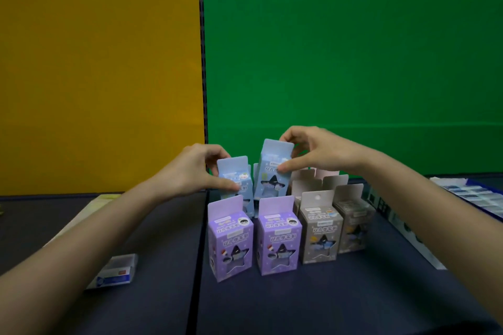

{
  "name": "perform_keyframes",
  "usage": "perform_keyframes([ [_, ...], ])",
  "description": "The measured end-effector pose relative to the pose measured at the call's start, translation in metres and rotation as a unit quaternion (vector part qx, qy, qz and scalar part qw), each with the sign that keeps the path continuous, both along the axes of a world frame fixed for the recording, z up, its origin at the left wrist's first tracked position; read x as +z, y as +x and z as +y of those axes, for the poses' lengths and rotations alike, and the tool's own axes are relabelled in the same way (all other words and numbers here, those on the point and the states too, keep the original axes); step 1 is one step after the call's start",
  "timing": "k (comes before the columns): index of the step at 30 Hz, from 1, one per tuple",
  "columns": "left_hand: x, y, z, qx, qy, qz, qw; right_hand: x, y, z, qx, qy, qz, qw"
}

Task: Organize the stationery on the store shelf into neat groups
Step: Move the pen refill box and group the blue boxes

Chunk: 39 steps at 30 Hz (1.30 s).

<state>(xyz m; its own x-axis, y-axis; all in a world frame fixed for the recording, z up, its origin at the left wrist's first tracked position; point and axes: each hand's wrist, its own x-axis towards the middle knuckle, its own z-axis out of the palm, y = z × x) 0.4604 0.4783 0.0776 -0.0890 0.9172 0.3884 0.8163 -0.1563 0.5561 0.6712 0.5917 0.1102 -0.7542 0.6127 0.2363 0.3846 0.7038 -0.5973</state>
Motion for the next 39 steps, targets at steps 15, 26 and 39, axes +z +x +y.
perform_keyframes([
  [15, -0.021, 0.012, 0.015, 0.025, 0.028, 0.071, 0.997, -0.012, -0.014, 0.011, 0.002, 0.138, -0.124, 0.983],
  [26, -0.02, 0.011, 0.016, 0.048, 0.034, 0.169, 0.984, -0.014, -0.02, 0.011, 0.007, 0.161, -0.155, 0.975],
  [39, -0.015, 0.012, 0.012, 0.086, 0.051, 0.268, 0.958, -0.016, -0.023, -0.001, -0.09, 0.235, -0.121, 0.96],
])
